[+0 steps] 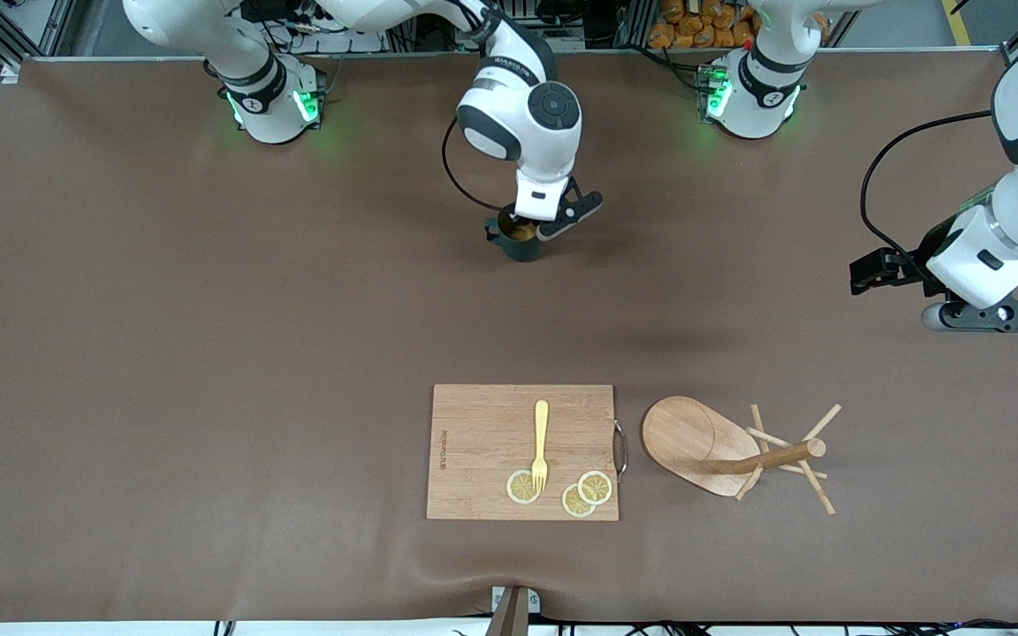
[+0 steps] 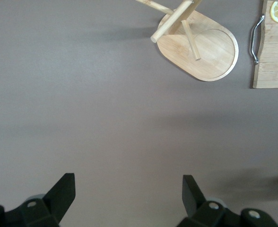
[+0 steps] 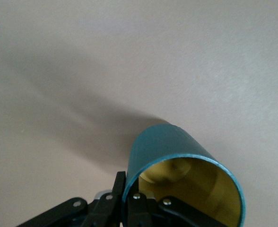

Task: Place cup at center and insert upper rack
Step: 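Carry the teal mug to the table center and release it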

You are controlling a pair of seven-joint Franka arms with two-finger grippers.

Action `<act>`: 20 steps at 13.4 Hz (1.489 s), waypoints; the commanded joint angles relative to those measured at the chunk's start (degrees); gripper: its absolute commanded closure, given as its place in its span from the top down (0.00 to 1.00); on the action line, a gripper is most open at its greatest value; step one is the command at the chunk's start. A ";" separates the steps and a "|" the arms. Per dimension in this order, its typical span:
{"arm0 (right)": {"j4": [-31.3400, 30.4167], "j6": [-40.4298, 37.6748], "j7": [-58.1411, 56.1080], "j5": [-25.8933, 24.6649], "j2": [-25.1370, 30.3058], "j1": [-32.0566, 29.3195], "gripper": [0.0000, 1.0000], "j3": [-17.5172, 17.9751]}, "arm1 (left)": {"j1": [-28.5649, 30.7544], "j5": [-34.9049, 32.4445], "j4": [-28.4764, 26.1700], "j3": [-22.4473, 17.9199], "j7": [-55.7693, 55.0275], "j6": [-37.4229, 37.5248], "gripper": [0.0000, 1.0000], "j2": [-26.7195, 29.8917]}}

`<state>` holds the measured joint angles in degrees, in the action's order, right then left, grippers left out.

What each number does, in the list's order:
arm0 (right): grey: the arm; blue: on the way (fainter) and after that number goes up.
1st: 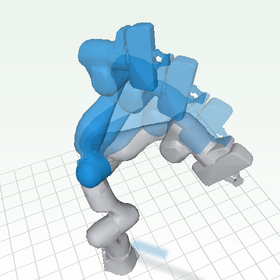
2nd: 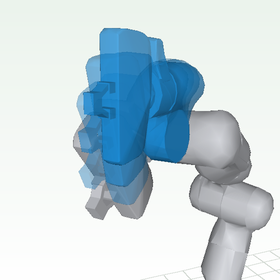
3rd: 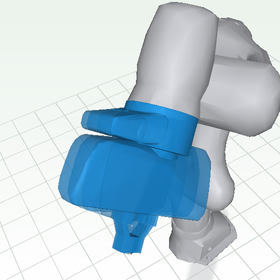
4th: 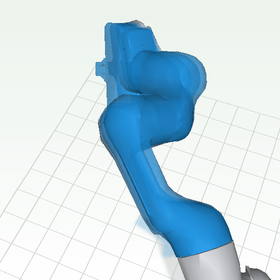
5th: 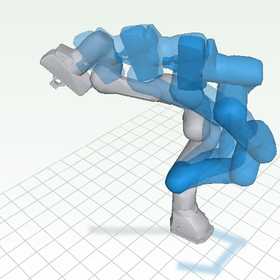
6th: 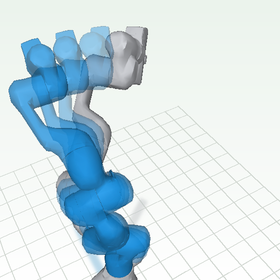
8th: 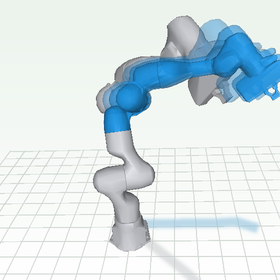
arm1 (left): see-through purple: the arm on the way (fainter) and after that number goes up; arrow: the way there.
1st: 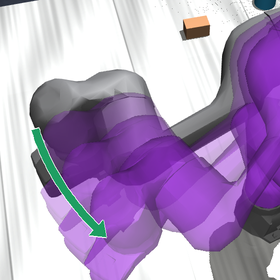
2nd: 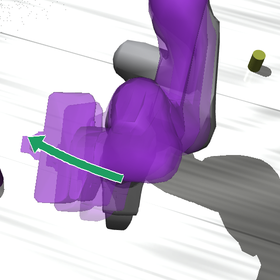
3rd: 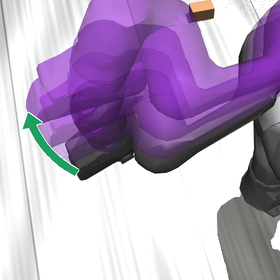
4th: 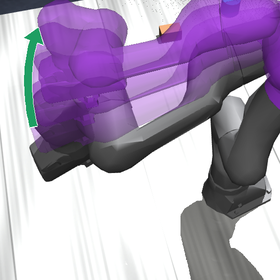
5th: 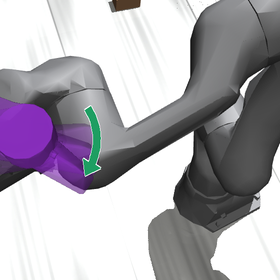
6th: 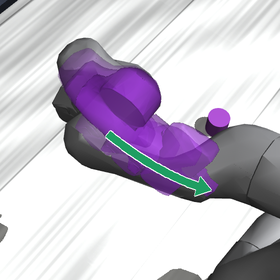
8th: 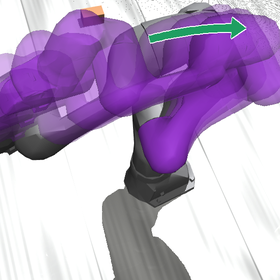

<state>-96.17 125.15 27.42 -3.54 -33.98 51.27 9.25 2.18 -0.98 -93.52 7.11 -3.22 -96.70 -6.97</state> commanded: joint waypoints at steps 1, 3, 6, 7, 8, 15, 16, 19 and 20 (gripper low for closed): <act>2.22 -0.43 1.59 -1.64 -1.96 0.93 0.00 -0.46 | 0.37 -0.16 -0.43 0.27 -0.73 -0.68 1.00 0.38; 2.22 -0.17 1.59 -1.64 -2.40 0.93 0.00 -0.46 | 0.28 -0.08 -0.34 0.27 -2.66 -0.68 1.00 0.38; 2.22 1.15 1.59 -1.55 -2.58 0.85 0.21 -0.46 | 0.02 -0.08 -0.17 0.27 -4.59 -0.68 1.00 0.38; 2.22 1.15 1.59 -1.38 -2.49 0.76 0.28 -0.46 | -0.07 0.10 -0.17 0.36 -5.64 -0.60 1.00 0.38; 2.30 1.15 1.59 -1.38 -2.32 0.50 0.35 -0.46 | -0.25 0.10 -0.17 0.36 -7.48 -0.60 1.00 0.38; 2.65 -2.60 1.32 -0.24 3.99 -4.94 1.00 -0.38 | -1.48 0.10 0.18 0.89 -11.46 -0.16 1.00 0.47; 2.74 -6.02 1.24 -0.24 6.36 -6.43 1.00 -0.20 | -1.57 0.10 0.19 0.89 -11.46 -0.07 1.00 0.47; 3.09 -17.88 1.06 -0.15 14.97 -12.67 1.00 1.55 | -2.35 0.19 0.19 0.89 -13.12 -0.07 1.00 0.56; 3.36 -21.40 0.97 -0.15 17.35 -14.60 1.00 1.90 | -2.79 0.19 0.27 0.89 -14.43 -0.07 1.00 0.56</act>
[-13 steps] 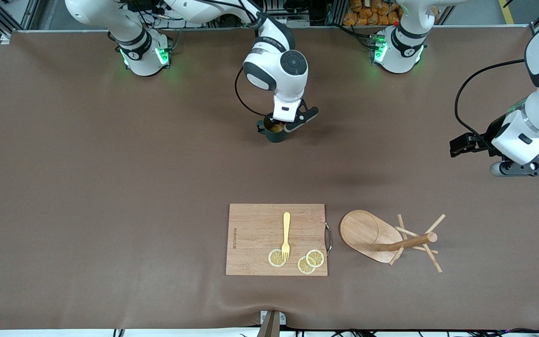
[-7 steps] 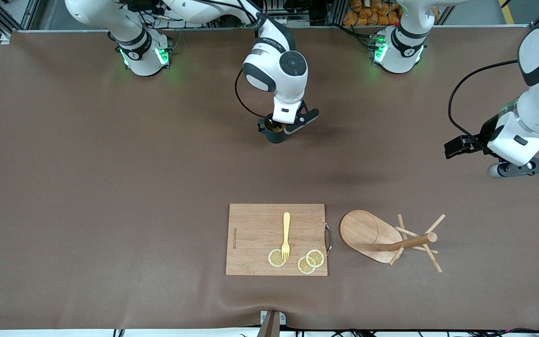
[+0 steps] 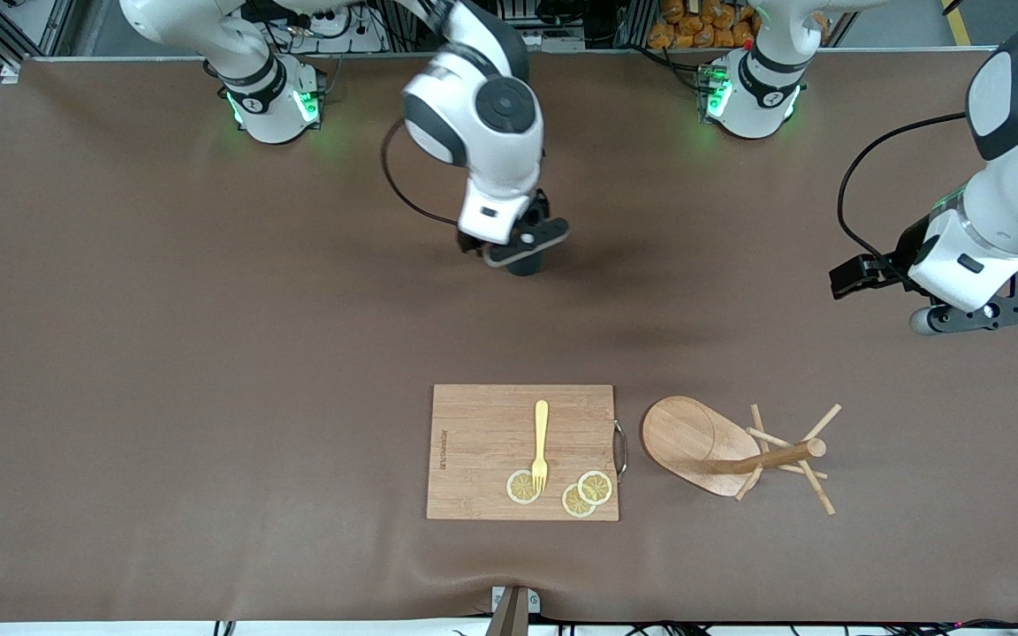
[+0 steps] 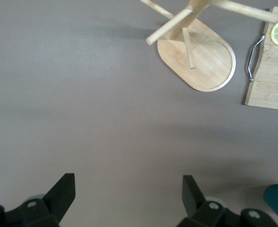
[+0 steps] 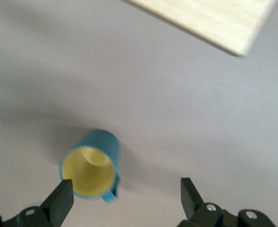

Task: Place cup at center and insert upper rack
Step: 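Carry the teal mug to the table center and release it, then retract the right gripper while the left gripper reaches toward the mug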

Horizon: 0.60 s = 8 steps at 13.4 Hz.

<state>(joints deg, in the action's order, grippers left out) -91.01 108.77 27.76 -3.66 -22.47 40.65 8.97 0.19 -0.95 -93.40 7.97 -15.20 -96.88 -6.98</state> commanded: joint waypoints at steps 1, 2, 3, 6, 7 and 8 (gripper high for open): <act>-1.19 -9.06 -0.24 -0.03 8.38 -6.00 1.00 2.19 | -1.24 0.16 0.15 0.03 -4.21 0.12 1.00 0.56; -0.23 -13.45 -2.94 -0.03 10.93 -8.28 1.00 2.19 | -1.60 0.24 0.24 0.20 -6.49 0.20 1.00 0.56; 0.74 -17.67 -5.49 -0.03 13.04 -11.26 1.00 2.37 | -3.08 0.42 0.32 0.11 -9.56 0.29 1.00 0.56; 4.95 -28.06 -12.35 -0.03 17.18 -21.80 1.00 2.19 | -7.73 2.61 2.95 0.11 -25.69 0.64 1.00 -0.05; 5.49 -29.22 -15.77 -0.03 18.59 -25.23 1.00 2.11 | -9.75 2.62 4.01 0.11 -31.59 0.64 1.00 -1.10; 5.58 -29.84 -19.11 -0.12 19.99 -28.31 1.00 1.93 | -12.38 2.44 5.24 0.03 -36.96 0.64 1.00 -2.07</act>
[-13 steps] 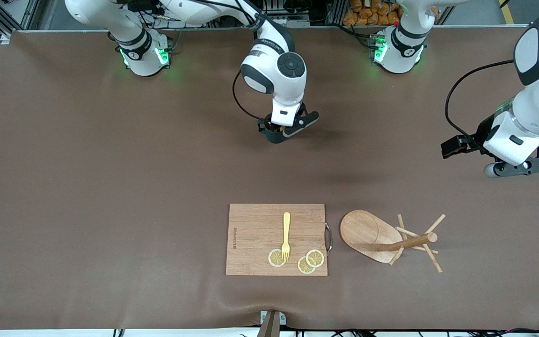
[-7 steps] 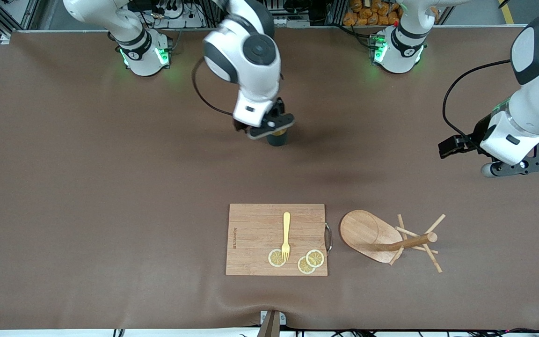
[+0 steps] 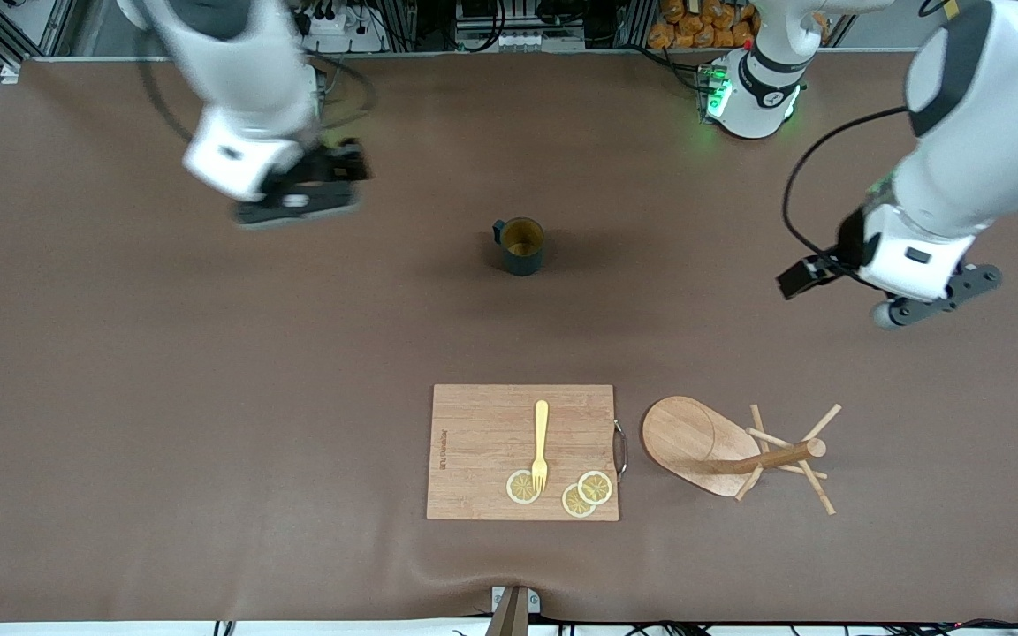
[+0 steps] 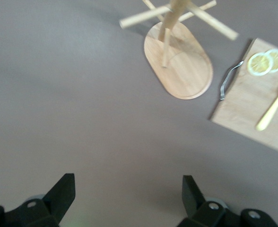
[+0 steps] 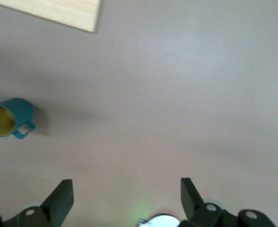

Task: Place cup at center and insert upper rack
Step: 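Retract the right gripper while the left gripper reaches toward the mug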

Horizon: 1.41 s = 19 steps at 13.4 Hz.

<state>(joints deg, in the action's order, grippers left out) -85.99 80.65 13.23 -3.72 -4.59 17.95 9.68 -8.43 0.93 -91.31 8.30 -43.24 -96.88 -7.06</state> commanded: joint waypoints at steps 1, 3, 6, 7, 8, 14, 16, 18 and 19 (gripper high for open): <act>0.65 -2.94 -8.10 -0.15 3.08 -8.69 1.00 0.87 | -6.14 0.47 3.77 -0.30 -13.92 0.64 1.00 -2.86; 0.56 -3.65 -14.87 -0.15 4.41 -15.11 1.00 -0.09 | -9.92 0.39 5.52 -0.47 -22.81 0.64 1.00 -4.70; 0.38 -3.65 -21.74 -0.06 5.29 -14.44 1.00 -10.35 | -15.99 -0.23 7.63 -1.18 -36.08 0.64 1.00 -7.60; 0.12 -3.57 -22.97 -0.06 5.38 -14.26 1.00 -12.73 | -17.57 -1.10 8.42 -1.09 -40.91 0.81 1.00 -8.92; -0.05 -3.39 -23.94 -0.06 5.38 -14.17 1.00 -15.11 | -19.15 -1.63 9.04 -1.18 -45.39 1.16 1.00 -10.24; -2.34 -1.12 -26.41 9.61 5.29 -13.82 1.00 -23.22 | -33.46 -7.35 17.91 -3.71 -61.15 10.74 1.00 -20.87; -3.31 -0.32 -26.33 9.00 4.94 -13.73 1.00 -23.22 | -39.70 -10.15 19.32 -5.74 -64.76 10.75 1.00 -23.42; -4.27 1.08 -26.32 7.07 4.85 -12.42 1.00 -23.22 | -44.28 -12.96 21.60 -6.19 -67.57 10.75 1.00 -26.06; -4.28 1.44 -26.32 6.54 4.68 -11.71 1.00 -23.22 | -46.57 -14.89 22.40 -6.19 -69.33 10.75 1.00 -27.37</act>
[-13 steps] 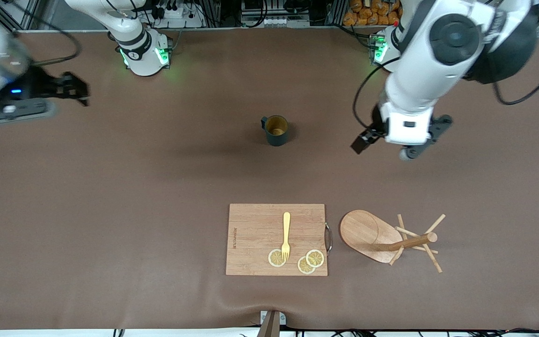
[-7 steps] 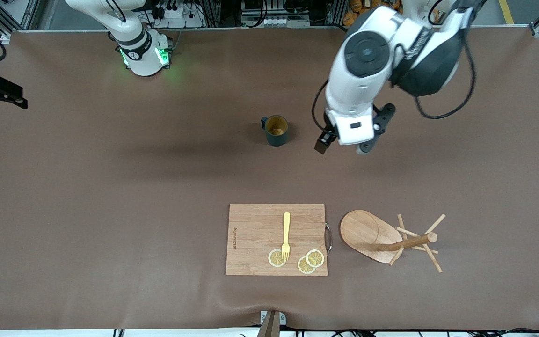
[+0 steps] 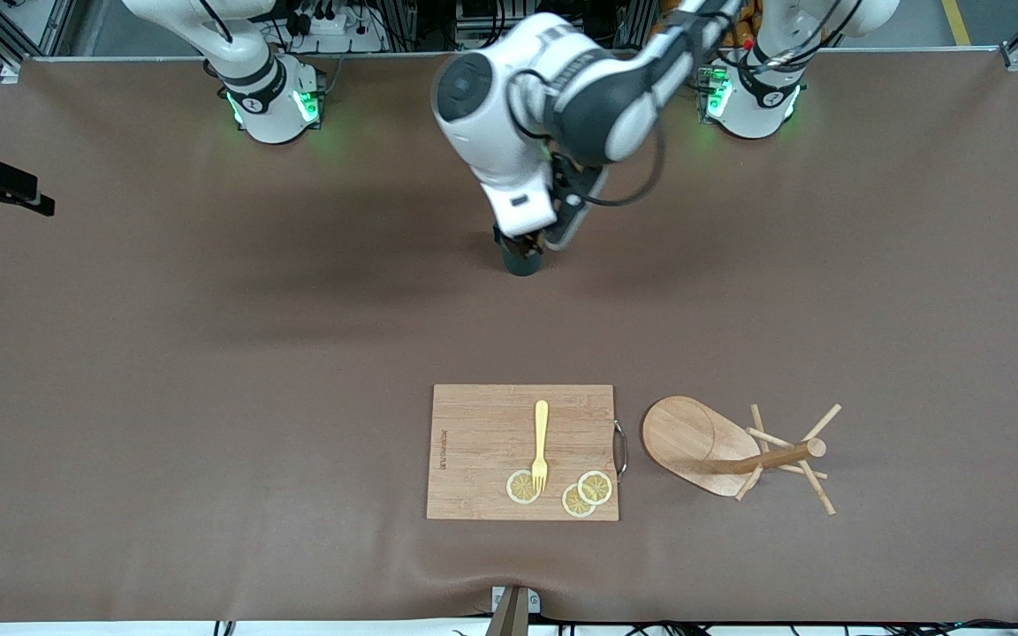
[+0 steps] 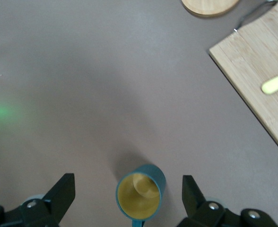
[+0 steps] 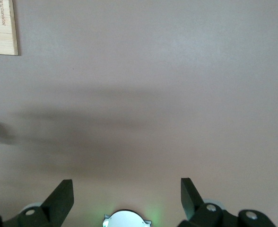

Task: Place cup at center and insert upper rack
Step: 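Retract the right gripper while the left gripper reaches toward the mug, then grasp the teal mug by its handle with the left gripper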

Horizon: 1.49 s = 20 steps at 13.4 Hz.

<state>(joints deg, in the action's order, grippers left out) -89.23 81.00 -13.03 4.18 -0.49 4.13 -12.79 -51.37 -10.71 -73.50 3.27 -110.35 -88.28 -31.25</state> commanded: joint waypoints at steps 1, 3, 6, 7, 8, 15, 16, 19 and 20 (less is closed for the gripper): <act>-1.03 1.09 -0.07 -1.55 0.58 2.54 1.00 -0.75 | -5.56 -4.65 5.12 -1.16 -3.28 2.14 1.00 -4.16; -0.94 1.26 0.11 -1.98 0.40 2.72 1.00 -0.66 | -9.17 -7.99 5.91 -1.16 -5.91 2.14 1.00 -6.10; -0.94 2.50 -0.15 -4.80 0.31 4.04 1.00 -0.66 | -14.35 -13.62 9.50 -1.16 -10.74 2.05 1.00 -11.36; -1.03 2.32 -0.07 -4.71 0.31 3.96 1.00 -0.66 | -15.50 -14.15 11.60 -1.16 -11.28 2.05 1.00 -13.47; -1.03 2.32 -0.07 -4.71 0.23 3.96 1.00 -0.66 | -16.73 -14.86 12.84 -1.33 -11.37 2.05 1.00 -15.14; -0.86 1.97 -0.07 -4.71 -0.74 3.96 1.00 -0.66 | -21.84 -15.83 15.83 -3.09 -17.25 1.53 1.00 -23.93; -0.59 2.05 -0.07 -4.54 -1.26 3.96 1.00 -0.66 | -21.84 -15.83 16.71 -3.09 -17.35 1.53 1.00 -25.08; -0.50 2.06 0.02 -4.36 -1.27 4.31 1.00 -0.66 | -21.84 -15.83 16.90 -3.53 -17.70 1.44 1.00 -27.28; -0.50 2.06 0.20 -4.36 -1.27 4.31 1.00 -0.57 | -21.84 -15.83 16.90 -3.79 -18.05 1.35 1.00 -28.07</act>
<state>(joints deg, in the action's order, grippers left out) -89.99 83.05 -13.01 0.27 -1.83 7.61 -12.90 -72.88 -25.49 -59.21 0.14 -127.30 -87.79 -56.69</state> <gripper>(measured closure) 0.000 0.000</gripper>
